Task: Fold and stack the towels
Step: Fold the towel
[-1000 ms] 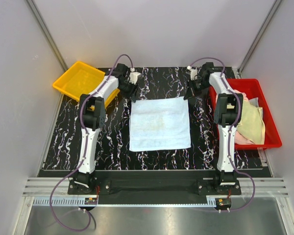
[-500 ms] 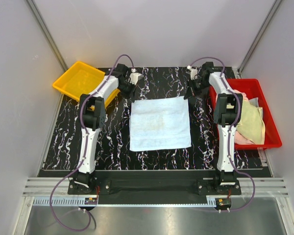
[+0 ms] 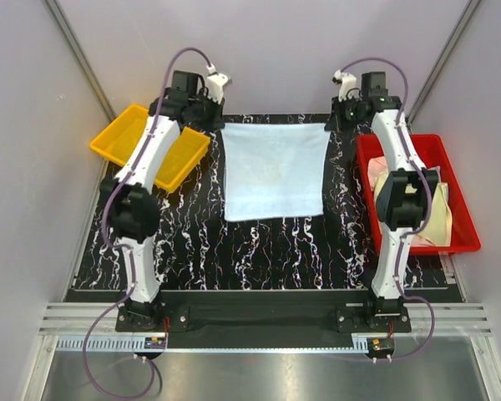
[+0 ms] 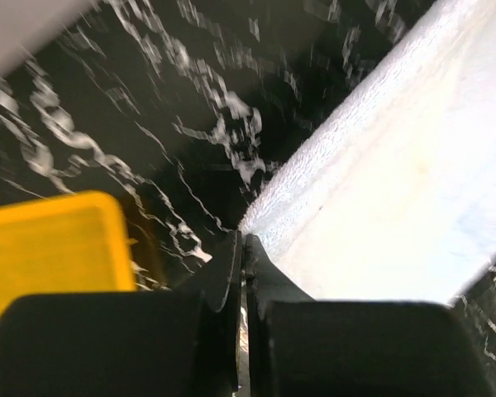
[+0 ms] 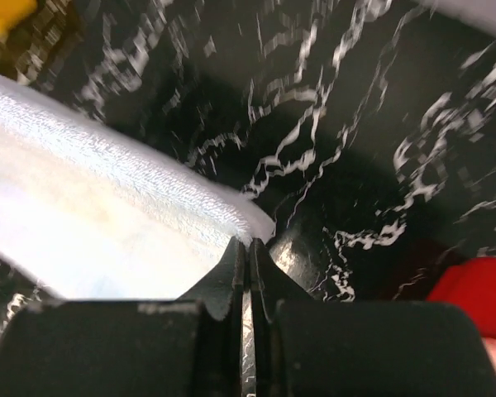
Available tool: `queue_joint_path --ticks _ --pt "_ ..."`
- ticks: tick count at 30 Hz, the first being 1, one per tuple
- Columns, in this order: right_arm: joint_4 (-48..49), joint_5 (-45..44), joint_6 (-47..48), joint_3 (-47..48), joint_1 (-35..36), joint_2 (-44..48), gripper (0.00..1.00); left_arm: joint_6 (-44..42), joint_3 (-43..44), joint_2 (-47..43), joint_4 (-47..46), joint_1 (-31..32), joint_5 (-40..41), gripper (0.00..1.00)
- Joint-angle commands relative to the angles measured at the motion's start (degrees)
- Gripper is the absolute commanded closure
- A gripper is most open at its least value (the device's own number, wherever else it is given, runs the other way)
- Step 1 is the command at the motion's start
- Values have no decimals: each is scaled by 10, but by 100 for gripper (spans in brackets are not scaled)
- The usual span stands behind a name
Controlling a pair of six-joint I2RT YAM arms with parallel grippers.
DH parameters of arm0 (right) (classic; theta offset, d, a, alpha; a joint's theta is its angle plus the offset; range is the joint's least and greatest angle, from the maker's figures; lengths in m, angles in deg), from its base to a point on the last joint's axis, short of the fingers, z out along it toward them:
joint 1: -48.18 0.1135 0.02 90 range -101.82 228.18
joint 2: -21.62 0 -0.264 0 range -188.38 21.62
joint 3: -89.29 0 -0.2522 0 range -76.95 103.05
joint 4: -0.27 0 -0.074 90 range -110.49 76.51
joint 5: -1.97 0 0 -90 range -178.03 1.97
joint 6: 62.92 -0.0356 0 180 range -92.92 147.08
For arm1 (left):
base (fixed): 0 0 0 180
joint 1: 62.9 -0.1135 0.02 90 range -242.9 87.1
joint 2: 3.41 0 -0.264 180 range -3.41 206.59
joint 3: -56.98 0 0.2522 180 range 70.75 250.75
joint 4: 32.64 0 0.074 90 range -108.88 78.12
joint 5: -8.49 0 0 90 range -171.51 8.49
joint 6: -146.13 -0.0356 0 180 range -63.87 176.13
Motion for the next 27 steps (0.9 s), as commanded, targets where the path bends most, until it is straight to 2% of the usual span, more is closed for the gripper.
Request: queue_joint_path --ticks 1,8,14,21,24,27 --pt "52 -27 -7 -9 0 117 100 -6 -10 -82 -36 -4 27 100" --pt "95 4 -2 -114 0 277 100 0 -60 -192 -34 -4 3 100" --pt "24 -19 10 -178 11 410 100 8 -96 -293 2 4 -33 100" --pt "5 -33 -15 -299 20 583 100 36 -168 -408 50 37 -45 100" --pt "25 -32 -25 -333 20 618 100 55 -197 -429 45 37 -37 100" --pt "53 -34 -26 -358 20 602 100 66 -197 -395 51 38 -22 100"
